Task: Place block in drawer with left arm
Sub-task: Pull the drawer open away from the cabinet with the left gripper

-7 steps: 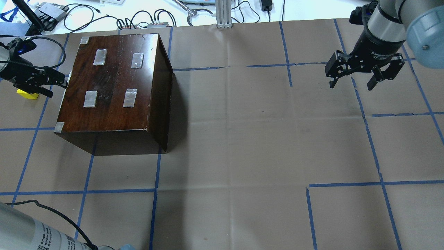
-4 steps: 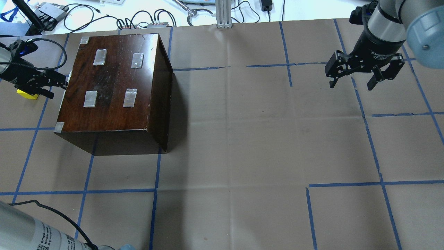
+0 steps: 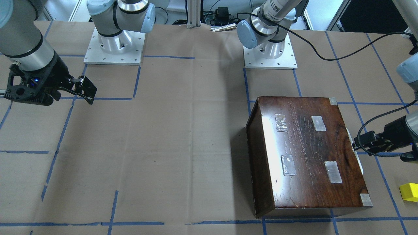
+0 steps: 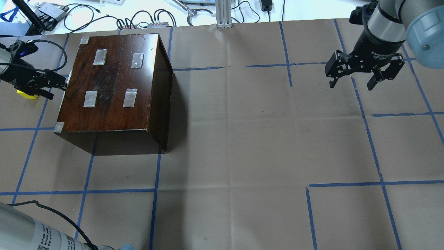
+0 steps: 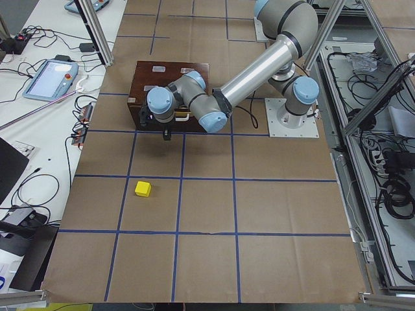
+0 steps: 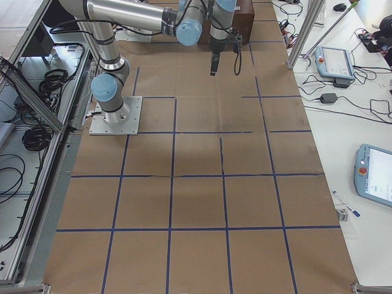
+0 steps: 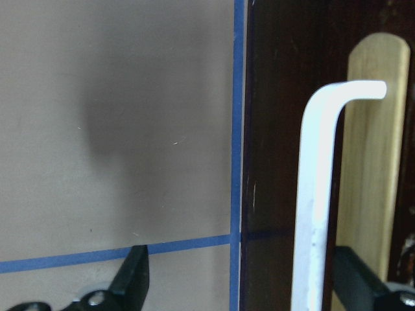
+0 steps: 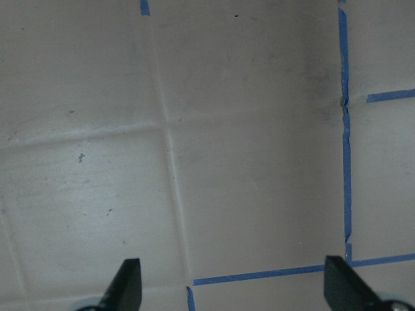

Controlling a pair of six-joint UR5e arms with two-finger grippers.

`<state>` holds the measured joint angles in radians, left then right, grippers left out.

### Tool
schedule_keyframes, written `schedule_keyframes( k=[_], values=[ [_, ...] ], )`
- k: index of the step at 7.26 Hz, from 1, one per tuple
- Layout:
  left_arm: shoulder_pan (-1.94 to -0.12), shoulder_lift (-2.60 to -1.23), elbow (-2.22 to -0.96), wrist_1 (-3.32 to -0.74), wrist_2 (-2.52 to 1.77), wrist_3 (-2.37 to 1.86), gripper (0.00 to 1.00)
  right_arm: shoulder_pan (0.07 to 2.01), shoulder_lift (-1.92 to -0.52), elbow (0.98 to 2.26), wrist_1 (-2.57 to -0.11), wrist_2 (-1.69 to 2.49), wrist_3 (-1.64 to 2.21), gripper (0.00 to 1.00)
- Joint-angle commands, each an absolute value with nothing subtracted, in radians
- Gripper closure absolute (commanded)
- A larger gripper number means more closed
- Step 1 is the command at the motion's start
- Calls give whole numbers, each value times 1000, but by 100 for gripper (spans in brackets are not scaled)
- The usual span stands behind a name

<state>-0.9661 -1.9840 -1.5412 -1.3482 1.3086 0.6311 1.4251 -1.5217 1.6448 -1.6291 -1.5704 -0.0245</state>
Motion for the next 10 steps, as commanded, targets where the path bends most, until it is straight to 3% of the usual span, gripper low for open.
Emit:
schedule_keyframes(
  k=[1,10],
  values=[
    [-962,-1983,-1540,-1347,1342,649,1,1425,-1522,1646,-1629,-1571,-25,0],
    [-881,-2028,-1462,-1324,1463,715,2,1425,-1522,1646,-1629,-1571,-26,0]
  ],
)
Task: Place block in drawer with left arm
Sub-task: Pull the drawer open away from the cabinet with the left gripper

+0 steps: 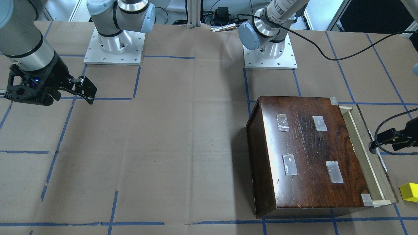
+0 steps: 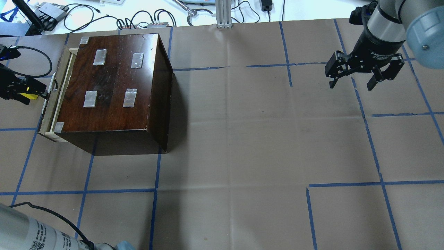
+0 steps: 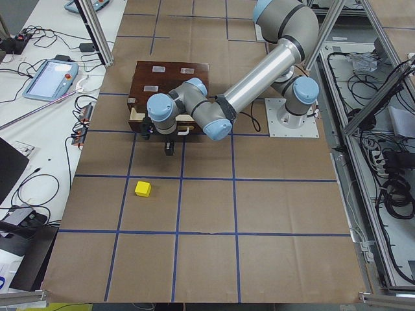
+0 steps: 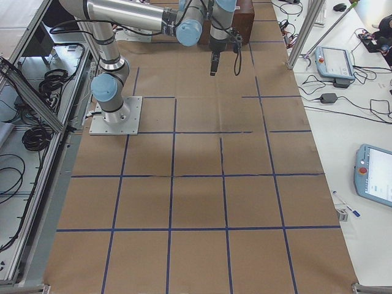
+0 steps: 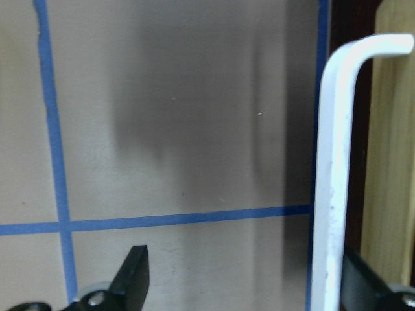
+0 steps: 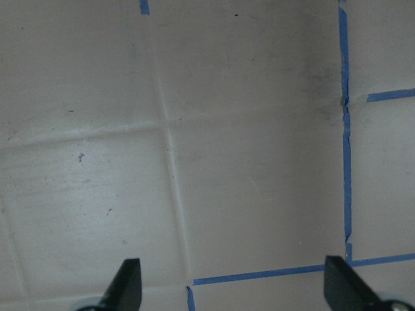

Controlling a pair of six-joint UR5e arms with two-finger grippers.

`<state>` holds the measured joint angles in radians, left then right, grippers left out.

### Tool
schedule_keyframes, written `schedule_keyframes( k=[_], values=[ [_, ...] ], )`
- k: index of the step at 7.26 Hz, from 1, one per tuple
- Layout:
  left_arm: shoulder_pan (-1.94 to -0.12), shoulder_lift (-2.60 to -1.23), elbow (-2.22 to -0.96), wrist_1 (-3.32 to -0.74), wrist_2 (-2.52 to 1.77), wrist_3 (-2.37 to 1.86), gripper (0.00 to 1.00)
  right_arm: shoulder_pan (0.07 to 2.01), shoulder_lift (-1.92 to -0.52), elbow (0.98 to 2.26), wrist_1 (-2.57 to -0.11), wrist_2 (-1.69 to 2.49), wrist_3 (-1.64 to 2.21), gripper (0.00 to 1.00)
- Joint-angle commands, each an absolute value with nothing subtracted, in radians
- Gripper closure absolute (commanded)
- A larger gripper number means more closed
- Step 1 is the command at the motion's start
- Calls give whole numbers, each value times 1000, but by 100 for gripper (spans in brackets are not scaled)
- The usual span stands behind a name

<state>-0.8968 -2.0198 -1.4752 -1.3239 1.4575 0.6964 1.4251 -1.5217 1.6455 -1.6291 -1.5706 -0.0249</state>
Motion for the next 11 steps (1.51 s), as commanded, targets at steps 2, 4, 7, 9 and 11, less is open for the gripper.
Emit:
schedule_keyframes(
  k=[2,4,7,9,11],
  values=[
    [-859,-2031,-1453,-1324,1466,741,2,1425,-1522,1644,-1629,-1571,-25,0],
    [-836,-2051,-1441,-1324,1466,756,2,1425,-1522,1646,-1629,-1571,-25,0],
    [-827,-2065,-1414,-1324,1491,784,2,1425,-1522,1646,-1629,-1571,-25,0],
    [-824,-2069,-1379,-1324,1509,782,1,1425,-1522,1646,-1629,-1571,-25,0],
    [-824,-2098,-1286,-1325,1508,784,1,1425,-1522,1644,-1629,-1571,-25,0]
  ],
)
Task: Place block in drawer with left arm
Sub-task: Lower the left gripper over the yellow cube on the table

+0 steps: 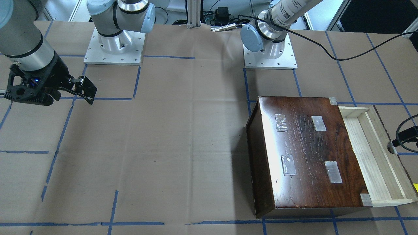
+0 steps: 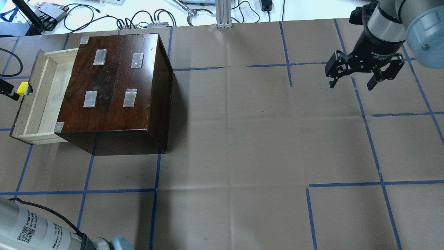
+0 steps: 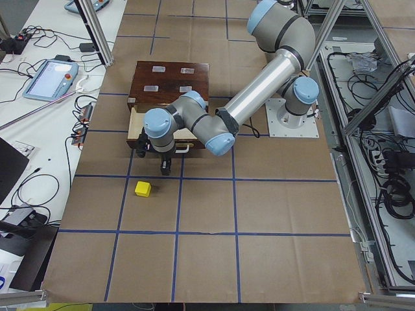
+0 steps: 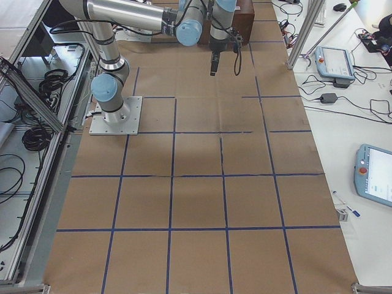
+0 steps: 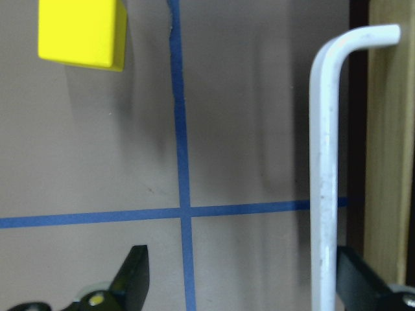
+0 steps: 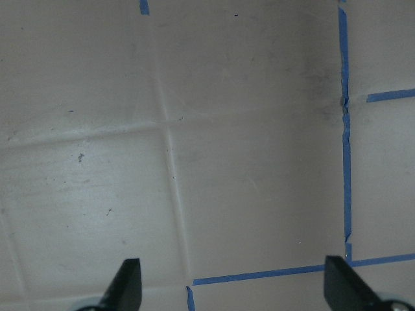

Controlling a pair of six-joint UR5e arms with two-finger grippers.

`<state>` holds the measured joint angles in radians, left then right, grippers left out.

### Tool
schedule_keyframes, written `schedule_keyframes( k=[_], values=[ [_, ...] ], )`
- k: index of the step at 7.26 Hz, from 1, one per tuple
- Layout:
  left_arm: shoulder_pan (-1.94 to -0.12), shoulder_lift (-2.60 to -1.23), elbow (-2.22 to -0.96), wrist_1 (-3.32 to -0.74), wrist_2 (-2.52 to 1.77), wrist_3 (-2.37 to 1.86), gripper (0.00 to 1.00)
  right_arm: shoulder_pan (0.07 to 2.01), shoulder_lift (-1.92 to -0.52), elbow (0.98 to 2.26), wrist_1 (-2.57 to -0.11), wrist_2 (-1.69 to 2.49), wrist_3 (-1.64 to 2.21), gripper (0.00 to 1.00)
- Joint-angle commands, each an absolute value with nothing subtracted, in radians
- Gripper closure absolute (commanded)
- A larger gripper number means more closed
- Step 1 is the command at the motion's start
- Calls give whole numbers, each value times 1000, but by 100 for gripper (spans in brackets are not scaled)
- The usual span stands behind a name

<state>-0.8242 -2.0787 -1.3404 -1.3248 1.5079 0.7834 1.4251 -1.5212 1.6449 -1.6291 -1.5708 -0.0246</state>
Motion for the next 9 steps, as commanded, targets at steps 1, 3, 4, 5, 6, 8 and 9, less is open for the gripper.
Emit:
schedule_keyframes(
  k=[1,3,4,5,6,8,9],
  values=[
    [-824,-2132,-1238,-1325,1509,784,1,1425,-1522,1644,-1629,-1571,-25,0],
    [-824,-2234,-1137,-1325,1509,784,1,1425,-1522,1646,-1629,-1571,-25,0],
    [-824,-2293,-1079,-1325,1508,784,1,1425,-1522,1646,-1629,-1569,-25,0],
    [-825,-2334,-1047,-1327,1508,784,1,1425,-1522,1646,-1629,-1571,-25,0],
    [-831,-2370,-1036,-1325,1506,784,1,1425,-1522,1644,-1629,-1571,-25,0],
    [-836,-2405,-1009,-1324,1508,784,1,1425,-1522,1646,-1629,-1571,-25,0],
    [-851,-2431,-984,-1324,1509,784,1,1425,-1522,1646,-1629,-1571,-25,0]
  ],
)
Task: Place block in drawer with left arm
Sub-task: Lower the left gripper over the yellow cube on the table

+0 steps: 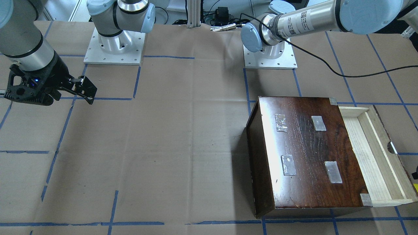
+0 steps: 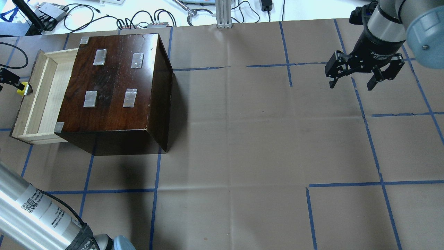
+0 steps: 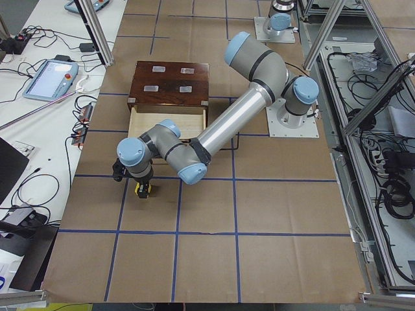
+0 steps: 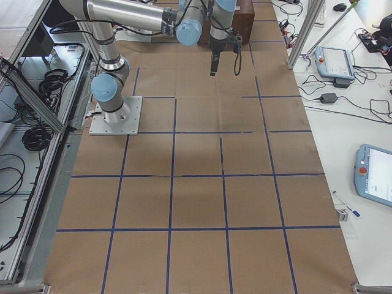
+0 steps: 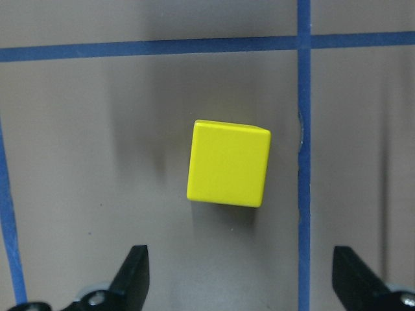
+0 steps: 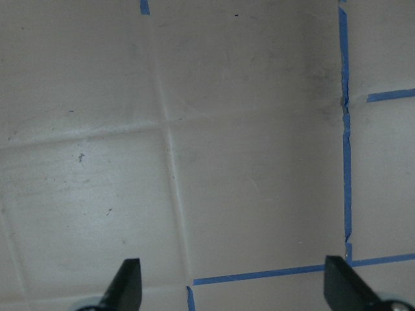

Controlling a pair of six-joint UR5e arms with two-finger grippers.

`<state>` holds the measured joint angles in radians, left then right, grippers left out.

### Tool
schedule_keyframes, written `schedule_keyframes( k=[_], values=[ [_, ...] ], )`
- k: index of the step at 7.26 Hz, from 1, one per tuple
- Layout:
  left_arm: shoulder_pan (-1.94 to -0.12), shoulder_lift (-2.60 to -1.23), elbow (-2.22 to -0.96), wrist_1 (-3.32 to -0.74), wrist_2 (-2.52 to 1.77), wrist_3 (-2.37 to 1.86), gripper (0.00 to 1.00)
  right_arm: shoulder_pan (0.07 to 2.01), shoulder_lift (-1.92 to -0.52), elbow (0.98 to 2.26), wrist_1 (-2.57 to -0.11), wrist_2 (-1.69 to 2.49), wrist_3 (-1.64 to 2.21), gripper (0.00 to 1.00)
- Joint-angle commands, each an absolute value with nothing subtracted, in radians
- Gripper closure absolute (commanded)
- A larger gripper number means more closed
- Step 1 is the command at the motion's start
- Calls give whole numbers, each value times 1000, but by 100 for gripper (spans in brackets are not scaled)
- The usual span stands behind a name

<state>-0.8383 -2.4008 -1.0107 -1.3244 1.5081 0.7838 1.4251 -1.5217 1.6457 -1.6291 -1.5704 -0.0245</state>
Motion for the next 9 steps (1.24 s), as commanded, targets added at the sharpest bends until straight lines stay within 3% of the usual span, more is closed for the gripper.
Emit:
schedule_keyframes(
  k=[1,4,5,6,7,8,9],
  values=[
    [-871,-2466,-950,-1324,1509,784,1,1425,-1522,1646,-1629,-1571,-25,0],
    [-873,-2506,-923,-1324,1500,776,4,1425,-1522,1646,-1629,-1571,-25,0],
    [-873,-2507,-922,-1324,1500,776,28,1425,-1522,1646,-1629,-1571,-25,0],
    [-873,-2507,-919,-1324,1499,773,64,1425,-1522,1644,-1629,-1571,-25,0],
    [-873,-2502,-919,-1325,1503,769,91,1425,-1522,1644,-1629,-1569,-25,0],
    [-873,-2502,-920,-1327,1508,767,100,1425,-1522,1644,-1629,-1571,-25,0],
    [-873,-2493,-920,-1327,1508,769,100,1425,-1522,1644,-1629,-1571,-25,0]
  ],
)
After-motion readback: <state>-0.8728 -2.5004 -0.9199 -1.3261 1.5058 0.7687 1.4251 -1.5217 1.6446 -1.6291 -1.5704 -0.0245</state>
